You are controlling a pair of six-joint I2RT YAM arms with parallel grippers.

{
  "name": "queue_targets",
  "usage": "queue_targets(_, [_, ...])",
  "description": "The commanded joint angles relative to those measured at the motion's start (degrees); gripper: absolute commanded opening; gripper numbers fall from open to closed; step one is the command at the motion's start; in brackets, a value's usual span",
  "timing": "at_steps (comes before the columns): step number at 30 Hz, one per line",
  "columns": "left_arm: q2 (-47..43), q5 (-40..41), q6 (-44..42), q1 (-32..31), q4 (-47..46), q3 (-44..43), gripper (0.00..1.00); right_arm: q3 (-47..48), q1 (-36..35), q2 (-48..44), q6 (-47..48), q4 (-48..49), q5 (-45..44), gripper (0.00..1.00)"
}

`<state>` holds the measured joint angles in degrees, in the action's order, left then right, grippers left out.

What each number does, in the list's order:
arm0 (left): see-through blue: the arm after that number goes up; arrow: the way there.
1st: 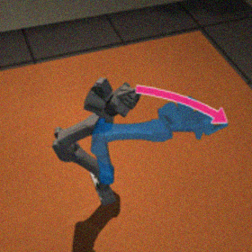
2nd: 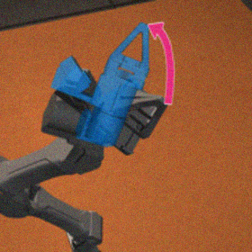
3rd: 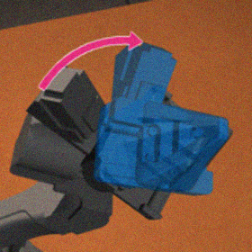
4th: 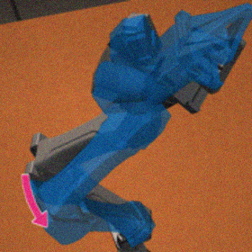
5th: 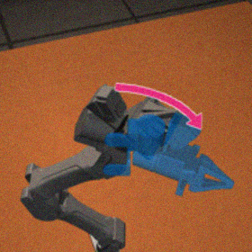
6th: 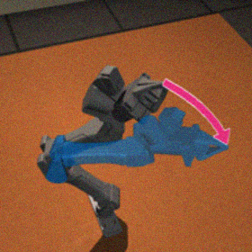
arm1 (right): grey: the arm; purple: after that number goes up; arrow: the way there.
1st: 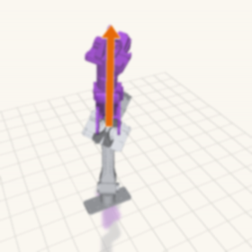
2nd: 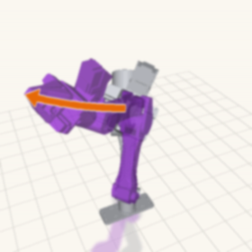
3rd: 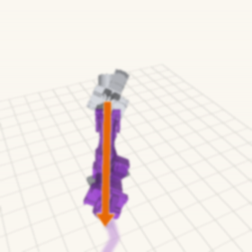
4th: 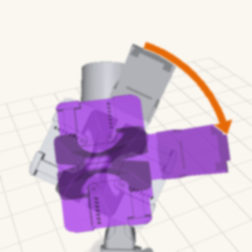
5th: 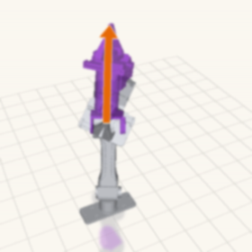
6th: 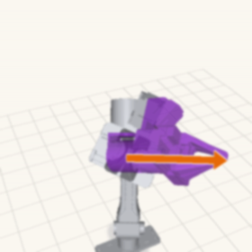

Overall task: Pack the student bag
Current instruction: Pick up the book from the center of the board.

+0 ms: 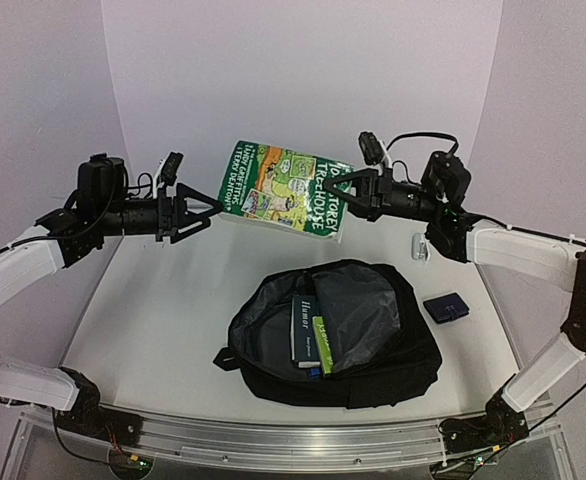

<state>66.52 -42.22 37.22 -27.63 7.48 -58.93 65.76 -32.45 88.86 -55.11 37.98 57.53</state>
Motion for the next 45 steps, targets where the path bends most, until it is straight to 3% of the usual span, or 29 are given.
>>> queue_targets(1, [-2.31,4.19,-7.81,0.56,9.84,-4.47,0.98,1.69,-0.12,-4.19,0.71,5.23,1.77,0.0])
queue_targets(8, [0.92,-9.33,-10.21,0.47,5.85,-7.86,1.0,1.37,-0.1,-5.52,2.12,2.29,3.85,0.0])
queue_targets(17, [7.05,-13.38,-10.26,0.19,3.44,-11.73,1.0,1.22,-0.15,-6.18,3.55,-1.01,5.8,0.0])
queue_targets(33, [13.53,-21.13,-0.32,-3.54,-15.86,-10.38,0.98,1.3,-0.25,-5.37,4.08,-1.44,8.57,0.0])
queue_targets(35, [13.26,-21.16,0.36,-3.56,-17.11,-9.7,0.9,1.29,-0.27,-5.36,4.14,-1.41,8.43,0.0])
queue_targets(40, [13.43,-22.47,3.67,-3.65,-20.26,-8.25,0.45,0.87,-0.25,-4.93,4.24,-1.41,8.36,0.0])
queue_targets(45, [13.37,-22.19,4.7,-3.66,-21.33,-6.7,0.1,0.53,-0.25,-4.66,4.43,-1.41,7.36,0.0])
